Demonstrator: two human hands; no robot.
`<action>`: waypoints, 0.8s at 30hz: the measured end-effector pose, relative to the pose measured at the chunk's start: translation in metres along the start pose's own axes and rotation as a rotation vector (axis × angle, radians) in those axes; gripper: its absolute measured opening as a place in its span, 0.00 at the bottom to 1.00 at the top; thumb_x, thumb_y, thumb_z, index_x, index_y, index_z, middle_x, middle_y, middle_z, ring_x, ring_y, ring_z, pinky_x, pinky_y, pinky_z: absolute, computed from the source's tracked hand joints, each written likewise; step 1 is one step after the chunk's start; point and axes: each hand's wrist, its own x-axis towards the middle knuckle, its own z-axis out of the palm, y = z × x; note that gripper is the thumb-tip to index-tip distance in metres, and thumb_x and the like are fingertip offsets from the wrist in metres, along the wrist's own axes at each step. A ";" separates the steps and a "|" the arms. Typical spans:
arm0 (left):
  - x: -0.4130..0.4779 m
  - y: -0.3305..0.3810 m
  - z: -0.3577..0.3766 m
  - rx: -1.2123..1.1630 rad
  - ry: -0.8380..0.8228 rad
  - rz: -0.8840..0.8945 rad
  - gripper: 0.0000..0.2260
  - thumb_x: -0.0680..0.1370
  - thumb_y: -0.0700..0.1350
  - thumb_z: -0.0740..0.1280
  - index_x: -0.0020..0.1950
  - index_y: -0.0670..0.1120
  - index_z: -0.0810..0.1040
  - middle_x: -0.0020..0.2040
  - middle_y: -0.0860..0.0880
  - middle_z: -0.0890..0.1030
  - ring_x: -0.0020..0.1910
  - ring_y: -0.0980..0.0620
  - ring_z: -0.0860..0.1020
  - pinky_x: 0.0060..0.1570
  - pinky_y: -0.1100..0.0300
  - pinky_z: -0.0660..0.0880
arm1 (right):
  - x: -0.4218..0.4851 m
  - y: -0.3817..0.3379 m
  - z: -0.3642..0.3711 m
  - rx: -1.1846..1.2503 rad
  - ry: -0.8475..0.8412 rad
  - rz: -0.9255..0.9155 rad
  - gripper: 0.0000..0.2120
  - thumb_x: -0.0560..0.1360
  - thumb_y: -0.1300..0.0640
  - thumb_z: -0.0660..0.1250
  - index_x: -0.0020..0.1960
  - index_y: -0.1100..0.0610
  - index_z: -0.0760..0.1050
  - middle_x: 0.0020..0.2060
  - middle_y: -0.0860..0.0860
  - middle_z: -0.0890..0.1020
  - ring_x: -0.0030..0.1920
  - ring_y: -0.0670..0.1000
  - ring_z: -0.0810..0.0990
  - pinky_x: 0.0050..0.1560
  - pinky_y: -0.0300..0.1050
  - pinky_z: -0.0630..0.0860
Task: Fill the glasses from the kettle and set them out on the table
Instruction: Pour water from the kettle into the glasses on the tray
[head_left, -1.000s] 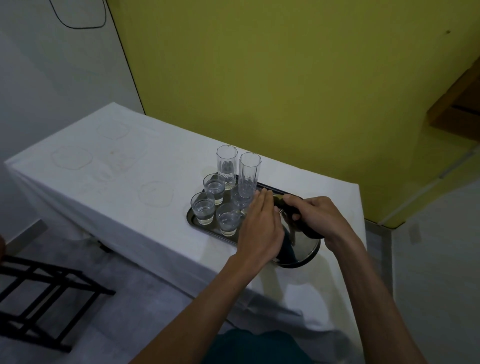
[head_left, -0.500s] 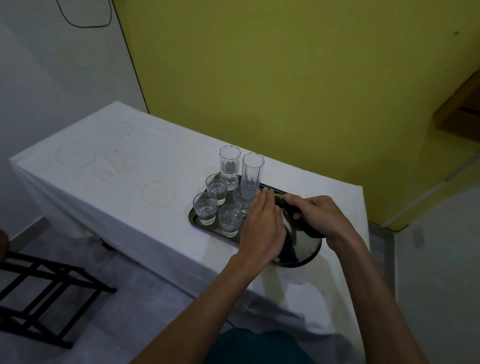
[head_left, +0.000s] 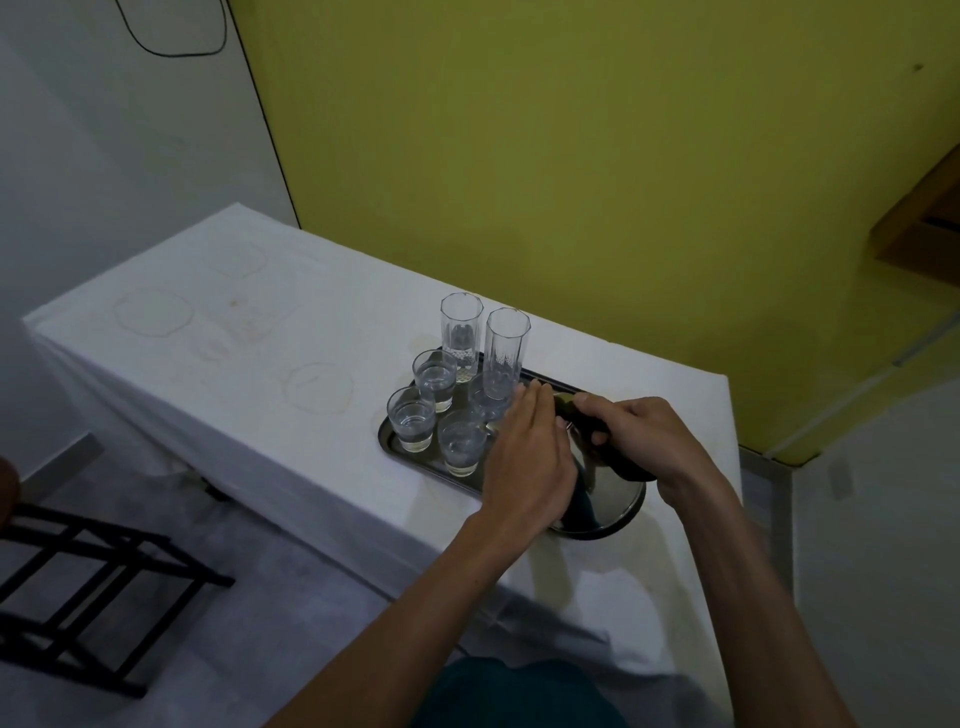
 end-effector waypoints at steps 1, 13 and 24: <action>0.000 0.000 0.000 0.010 0.004 0.009 0.23 0.85 0.46 0.50 0.79 0.41 0.55 0.80 0.45 0.56 0.79 0.51 0.49 0.77 0.57 0.50 | -0.001 0.001 -0.001 0.016 0.003 0.002 0.22 0.74 0.43 0.73 0.33 0.61 0.79 0.19 0.48 0.75 0.18 0.44 0.70 0.21 0.34 0.64; 0.019 0.023 -0.003 0.100 0.126 0.193 0.22 0.84 0.44 0.52 0.76 0.38 0.60 0.78 0.42 0.59 0.79 0.48 0.49 0.77 0.57 0.47 | -0.007 -0.004 -0.013 0.257 0.076 -0.016 0.15 0.75 0.47 0.71 0.39 0.59 0.83 0.33 0.55 0.78 0.35 0.53 0.75 0.35 0.45 0.68; 0.047 0.023 -0.008 0.094 -0.038 0.046 0.22 0.84 0.45 0.49 0.78 0.39 0.55 0.79 0.42 0.56 0.79 0.47 0.49 0.76 0.56 0.49 | 0.022 -0.016 -0.013 0.073 0.139 -0.008 0.22 0.70 0.40 0.73 0.27 0.56 0.80 0.23 0.48 0.80 0.31 0.53 0.76 0.37 0.47 0.69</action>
